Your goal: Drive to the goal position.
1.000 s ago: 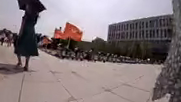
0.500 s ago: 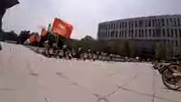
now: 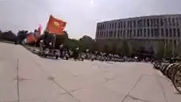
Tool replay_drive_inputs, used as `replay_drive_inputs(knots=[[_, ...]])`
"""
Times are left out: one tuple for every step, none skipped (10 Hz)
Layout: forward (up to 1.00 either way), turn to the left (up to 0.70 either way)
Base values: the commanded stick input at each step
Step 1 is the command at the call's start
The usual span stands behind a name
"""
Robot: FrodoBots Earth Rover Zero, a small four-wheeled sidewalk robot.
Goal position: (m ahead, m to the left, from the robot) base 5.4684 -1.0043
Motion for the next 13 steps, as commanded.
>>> replay_drive_inputs(knots=[[1.00,-0.31],[1.00,-0.31],[1.00,-0.31],[1.00,-0.32],[1.00,-0.32],[1.00,-0.32],[1.00,-0.32],[1.00,-0.32],[1.00,-0.32],[1.00,-0.32],[1.00,-0.32],[1.00,-0.32],[1.00,-0.32]])
